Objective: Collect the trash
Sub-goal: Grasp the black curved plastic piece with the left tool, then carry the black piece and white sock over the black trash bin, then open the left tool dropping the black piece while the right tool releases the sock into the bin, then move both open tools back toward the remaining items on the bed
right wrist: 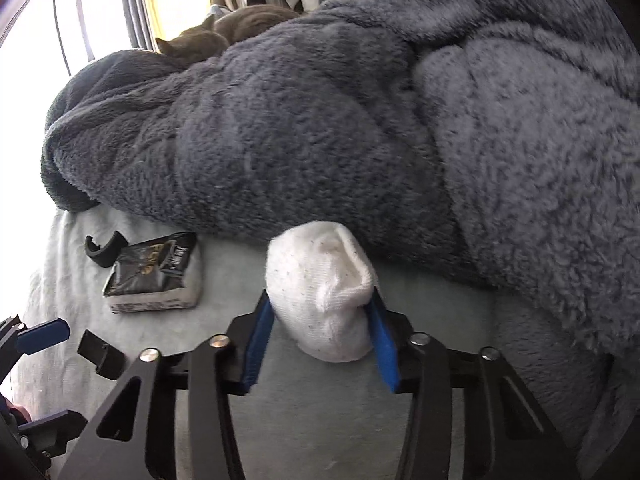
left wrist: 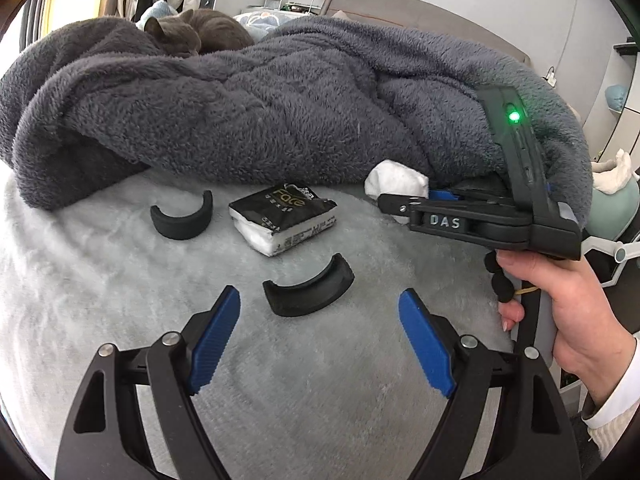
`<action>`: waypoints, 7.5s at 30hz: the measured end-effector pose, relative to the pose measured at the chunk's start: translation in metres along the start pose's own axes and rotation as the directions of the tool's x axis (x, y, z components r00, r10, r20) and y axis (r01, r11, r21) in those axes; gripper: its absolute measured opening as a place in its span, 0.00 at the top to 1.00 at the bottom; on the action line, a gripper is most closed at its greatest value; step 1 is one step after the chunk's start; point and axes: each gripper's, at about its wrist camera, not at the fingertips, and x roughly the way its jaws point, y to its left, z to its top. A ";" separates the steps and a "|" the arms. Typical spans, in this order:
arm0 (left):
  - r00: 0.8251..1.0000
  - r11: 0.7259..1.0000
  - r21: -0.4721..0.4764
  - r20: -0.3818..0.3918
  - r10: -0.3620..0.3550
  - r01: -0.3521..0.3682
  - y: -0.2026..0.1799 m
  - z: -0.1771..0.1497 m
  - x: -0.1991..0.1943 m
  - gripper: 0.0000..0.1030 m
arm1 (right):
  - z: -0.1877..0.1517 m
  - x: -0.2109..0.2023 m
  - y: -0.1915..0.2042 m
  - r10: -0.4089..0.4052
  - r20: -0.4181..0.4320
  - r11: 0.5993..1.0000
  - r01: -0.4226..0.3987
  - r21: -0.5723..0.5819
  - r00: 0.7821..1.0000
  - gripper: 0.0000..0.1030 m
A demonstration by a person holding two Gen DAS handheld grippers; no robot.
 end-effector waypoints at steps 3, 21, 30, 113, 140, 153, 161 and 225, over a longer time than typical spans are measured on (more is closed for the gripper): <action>1.000 1.000 -0.019 -0.014 0.012 -0.012 0.000 0.000 0.007 0.19 | -0.001 0.001 -0.007 -0.001 -0.001 1.000 0.001 0.008 1.000 0.65; 0.997 0.980 -0.183 -0.049 0.065 -0.073 0.010 0.000 0.018 0.37 | 0.002 -0.027 0.008 0.053 0.063 0.997 -0.055 0.044 0.997 0.69; 0.999 0.984 -0.170 -0.020 0.044 -0.046 0.008 0.000 0.013 0.55 | -0.001 -0.049 0.015 0.072 0.090 0.995 -0.078 0.056 0.993 0.69; 0.911 0.822 -0.422 -0.319 0.260 -0.382 0.275 -0.247 -0.221 0.25 | -0.098 -0.058 0.469 0.453 -0.116 0.788 -0.458 -0.411 0.884 0.69; 0.877 0.804 -0.458 0.101 0.471 -0.379 0.273 -0.201 -0.330 0.23 | -0.177 0.020 0.524 0.315 -0.414 0.759 -0.489 -0.430 0.854 0.69; 0.838 0.833 -0.386 0.217 0.500 -0.397 0.242 -0.166 -0.340 0.23 | -0.191 0.023 0.515 0.252 -0.474 0.735 -0.485 -0.473 0.844 0.66; 0.809 0.845 -0.349 0.294 0.509 -0.404 0.224 -0.137 -0.336 0.23 | -0.182 0.013 0.504 0.265 -0.503 0.705 -0.522 -0.480 0.822 0.49; 0.934 0.963 -0.150 0.249 0.256 -0.224 0.112 0.028 -0.105 0.06 | 0.008 0.010 0.154 0.249 0.045 0.958 -0.239 -0.157 0.968 0.18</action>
